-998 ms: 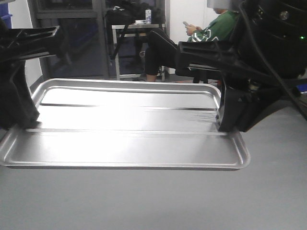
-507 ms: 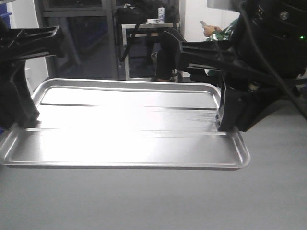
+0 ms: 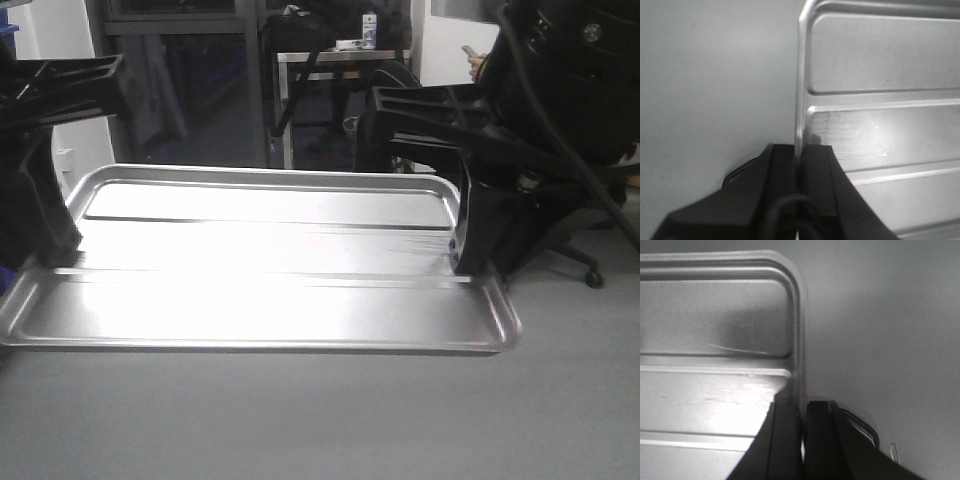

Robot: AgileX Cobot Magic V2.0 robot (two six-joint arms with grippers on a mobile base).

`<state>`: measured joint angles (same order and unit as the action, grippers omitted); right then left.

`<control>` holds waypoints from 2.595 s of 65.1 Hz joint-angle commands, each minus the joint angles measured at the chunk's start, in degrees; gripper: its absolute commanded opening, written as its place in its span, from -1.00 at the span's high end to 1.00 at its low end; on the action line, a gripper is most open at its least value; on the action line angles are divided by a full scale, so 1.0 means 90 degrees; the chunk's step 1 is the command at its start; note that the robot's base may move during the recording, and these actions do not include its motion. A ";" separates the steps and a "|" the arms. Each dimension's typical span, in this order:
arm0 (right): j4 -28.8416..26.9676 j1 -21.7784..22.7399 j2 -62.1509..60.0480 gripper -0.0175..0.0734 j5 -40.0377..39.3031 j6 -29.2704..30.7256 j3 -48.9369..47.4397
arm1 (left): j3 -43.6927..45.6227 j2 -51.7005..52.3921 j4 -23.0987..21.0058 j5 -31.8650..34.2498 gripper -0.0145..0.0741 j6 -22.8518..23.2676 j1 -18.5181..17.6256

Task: Grab silver tray and place in blue box
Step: 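Carry the tray in both grippers while the base turns away, then carry the tray in both grippers to the rack of blue crates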

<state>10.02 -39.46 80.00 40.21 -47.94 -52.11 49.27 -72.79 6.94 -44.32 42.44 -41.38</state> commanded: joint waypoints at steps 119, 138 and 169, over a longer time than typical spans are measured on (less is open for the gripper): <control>0.0366 0.0055 -0.0209 0.48 0.0120 0.0050 -0.0133 | 0.0123 0.0179 0.0314 -0.0142 0.91 -0.0032 -0.0025; 0.0366 0.0055 -0.0209 0.48 0.0120 0.0050 -0.0133 | 0.0123 0.0179 0.0314 -0.0142 0.91 -0.0032 -0.0025; 0.0366 0.0055 -0.0209 0.48 0.0120 0.0050 -0.0133 | 0.0123 0.0179 0.0314 -0.0142 0.91 -0.0032 -0.0025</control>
<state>10.02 -39.46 80.00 40.30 -47.90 -52.11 49.27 -72.79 7.05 -44.09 42.35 -41.38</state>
